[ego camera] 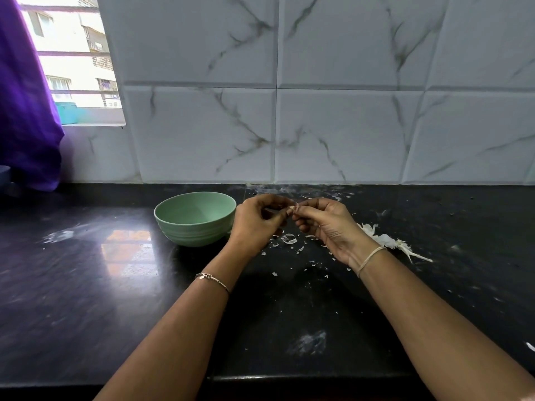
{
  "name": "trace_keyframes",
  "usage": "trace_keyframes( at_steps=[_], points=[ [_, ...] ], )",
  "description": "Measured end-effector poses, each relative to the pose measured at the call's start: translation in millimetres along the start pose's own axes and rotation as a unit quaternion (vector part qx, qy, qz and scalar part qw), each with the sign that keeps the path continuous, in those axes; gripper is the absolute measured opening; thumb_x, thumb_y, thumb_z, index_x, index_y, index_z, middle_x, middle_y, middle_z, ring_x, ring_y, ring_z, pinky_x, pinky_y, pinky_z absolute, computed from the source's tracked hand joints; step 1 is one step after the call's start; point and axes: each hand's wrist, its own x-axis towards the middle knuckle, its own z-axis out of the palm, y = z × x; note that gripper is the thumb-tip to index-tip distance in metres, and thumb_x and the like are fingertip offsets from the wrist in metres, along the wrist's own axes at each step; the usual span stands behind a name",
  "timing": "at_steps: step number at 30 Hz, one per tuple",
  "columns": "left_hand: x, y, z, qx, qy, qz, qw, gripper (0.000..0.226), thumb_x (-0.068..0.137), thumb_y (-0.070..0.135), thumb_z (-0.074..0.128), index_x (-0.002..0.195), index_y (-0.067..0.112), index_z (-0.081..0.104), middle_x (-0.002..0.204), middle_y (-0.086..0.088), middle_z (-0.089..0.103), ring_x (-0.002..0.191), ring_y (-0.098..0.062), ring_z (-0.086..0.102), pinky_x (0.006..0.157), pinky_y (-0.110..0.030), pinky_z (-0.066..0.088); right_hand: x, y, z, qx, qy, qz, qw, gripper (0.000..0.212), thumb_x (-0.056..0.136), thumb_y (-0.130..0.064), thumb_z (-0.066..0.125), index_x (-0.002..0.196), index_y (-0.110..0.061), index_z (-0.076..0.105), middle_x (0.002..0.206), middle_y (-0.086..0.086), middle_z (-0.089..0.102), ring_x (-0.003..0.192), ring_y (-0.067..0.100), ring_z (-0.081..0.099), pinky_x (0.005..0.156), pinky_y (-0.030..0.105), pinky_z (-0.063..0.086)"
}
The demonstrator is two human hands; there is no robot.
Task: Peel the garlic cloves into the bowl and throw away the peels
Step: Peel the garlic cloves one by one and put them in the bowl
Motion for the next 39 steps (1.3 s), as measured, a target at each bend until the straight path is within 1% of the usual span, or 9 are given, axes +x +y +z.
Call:
trace_keyframes(
  at_steps=[3,8,13,16,20,27,31,34,39],
  points=[
    [0.6,-1.0,1.0,0.014,0.013,0.001,1.0,0.011,0.084,0.008,0.074,0.093,0.014,0.076,0.08,-0.004,0.074,0.065,-0.01,0.067,0.059,-0.019,0.055,-0.5,-0.1,0.6,-0.023,0.011,0.002,1.0,0.005,0.083,0.004,0.069,0.085,0.0,0.066,0.071,0.011,0.069,0.06,0.014,0.063,0.057,0.019,0.054],
    [2.8,-4.4,-2.4,0.022,0.017,0.0,1.0,0.012,0.084,0.011,0.074,0.092,0.019,0.076,0.075,0.007,0.073,0.066,-0.005,0.066,0.068,-0.026,0.058,0.4,-2.5,-1.5,0.036,-0.018,0.03,0.999,0.006,0.083,0.006,0.067,0.079,0.001,0.068,0.073,0.013,0.072,0.06,0.014,0.067,0.056,0.018,0.055],
    [3.0,-4.6,-3.7,-0.043,0.004,-0.033,0.999,0.01,0.086,0.01,0.072,0.094,0.015,0.075,0.078,-0.003,0.072,0.067,-0.007,0.065,0.067,-0.029,0.057,0.1,-4.4,-3.2,0.087,-0.037,0.058,0.994,0.006,0.087,0.006,0.061,0.091,0.006,0.066,0.078,0.013,0.074,0.063,0.014,0.07,0.058,0.017,0.056],
    [2.6,-2.4,-4.1,-0.065,0.0,-0.049,0.997,0.01,0.087,0.01,0.071,0.097,0.011,0.074,0.079,-0.007,0.07,0.066,-0.006,0.062,0.064,-0.024,0.055,-1.8,-5.7,-3.1,0.09,-0.037,0.053,0.994,0.009,0.088,0.008,0.058,0.089,0.004,0.066,0.077,0.012,0.073,0.063,0.013,0.07,0.058,0.017,0.056],
    [0.9,0.4,-2.9,-0.076,-0.003,-0.052,0.996,0.01,0.087,0.009,0.071,0.097,0.007,0.074,0.074,0.0,0.069,0.061,-0.001,0.061,0.058,-0.018,0.052,-2.5,-6.6,-1.4,0.081,-0.015,0.036,0.996,0.013,0.087,0.01,0.058,0.082,0.001,0.065,0.072,0.012,0.072,0.058,0.013,0.067,0.056,0.017,0.055],
    [2.0,-3.2,-0.5,-0.058,0.028,-0.062,0.996,0.007,0.084,0.01,0.074,0.09,0.008,0.075,0.067,0.0,0.067,0.06,-0.006,0.061,0.06,-0.027,0.056,-0.9,-5.2,-2.7,0.055,-0.013,0.004,0.998,0.008,0.086,0.007,0.062,0.087,0.002,0.068,0.077,0.013,0.072,0.064,0.015,0.068,0.06,0.019,0.056],
    [1.8,-3.1,0.6,-0.062,0.042,-0.077,0.994,0.004,0.082,0.01,0.075,0.081,0.013,0.073,0.067,-0.005,0.066,0.059,-0.014,0.061,0.062,-0.033,0.058,0.6,-0.7,-4.4,-0.018,-0.005,-0.04,0.999,0.01,0.081,0.005,0.07,0.089,0.0,0.071,0.081,0.011,0.072,0.072,0.016,0.067,0.067,0.021,0.055],
    [1.1,-2.3,1.1,-0.069,0.039,-0.094,0.992,0.006,0.082,0.01,0.075,0.082,0.006,0.07,0.069,-0.01,0.066,0.06,-0.02,0.061,0.063,-0.037,0.06,1.3,3.3,-3.3,-0.102,0.003,-0.106,0.989,0.01,0.082,0.004,0.071,0.087,-0.005,0.073,0.079,0.006,0.072,0.071,0.01,0.068,0.068,0.019,0.055],
    [-0.6,1.8,0.2,-0.118,0.018,-0.136,0.983,0.016,0.081,0.006,0.076,0.091,-0.002,0.067,0.082,-0.025,0.067,0.059,-0.018,0.057,0.057,-0.029,0.058,9.2,13.6,-7.4,-0.405,0.077,-0.249,0.877,0.005,0.084,-0.013,0.074,0.088,-0.015,0.075,0.079,-0.007,0.071,0.074,0.007,0.067,0.073,0.027,0.058]
  ],
)
